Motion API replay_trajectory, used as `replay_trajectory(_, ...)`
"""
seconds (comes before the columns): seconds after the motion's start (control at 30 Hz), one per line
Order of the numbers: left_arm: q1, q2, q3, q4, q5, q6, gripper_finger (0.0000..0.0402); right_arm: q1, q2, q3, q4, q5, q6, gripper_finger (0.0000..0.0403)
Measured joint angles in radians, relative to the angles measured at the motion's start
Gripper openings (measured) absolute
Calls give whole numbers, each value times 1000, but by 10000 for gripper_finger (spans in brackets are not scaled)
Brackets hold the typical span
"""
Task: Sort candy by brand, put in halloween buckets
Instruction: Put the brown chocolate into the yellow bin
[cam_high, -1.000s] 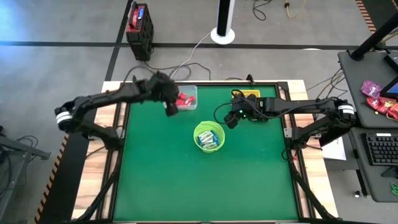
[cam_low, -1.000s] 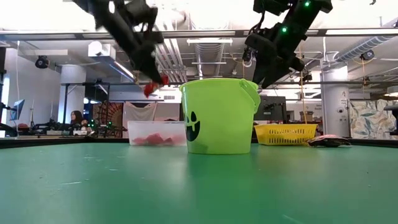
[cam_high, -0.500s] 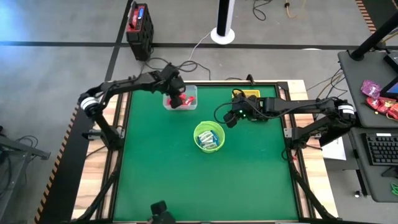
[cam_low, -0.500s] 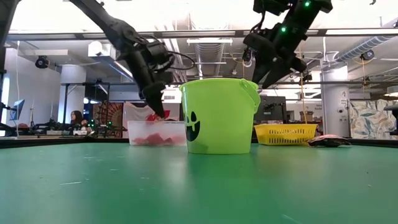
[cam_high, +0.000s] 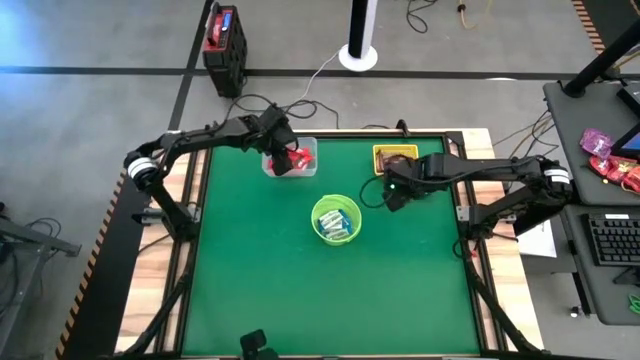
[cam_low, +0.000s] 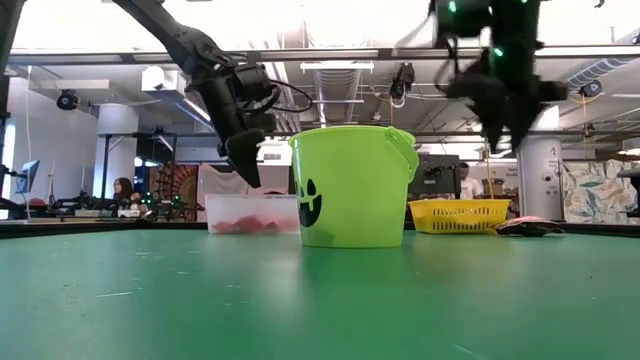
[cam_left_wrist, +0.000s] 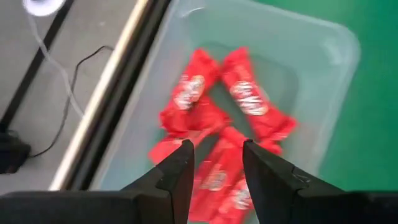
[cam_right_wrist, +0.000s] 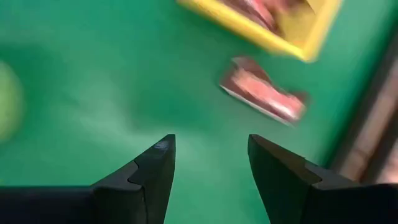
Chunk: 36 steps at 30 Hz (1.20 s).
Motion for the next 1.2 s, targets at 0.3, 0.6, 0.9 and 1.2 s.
replay_trajectory(0.3, -131, -153, -66, 16, 51, -69, 114, -98, 17, -125, 17, 2, -262, 194)
replay_trajectory(0.6, -322, -404, -87, 18, 51, -130, 113, -143, 159, -160, 24, 81, -400, 194)
replay_trajectory(0.9, -520, -583, -97, 35, 43, -197, 113, -145, 273, -160, 29, 109, -515, 194)
replay_trajectory(1.2, -630, -608, -100, 35, 5, -208, 113, -170, 301, -159, 35, 163, -523, 194)
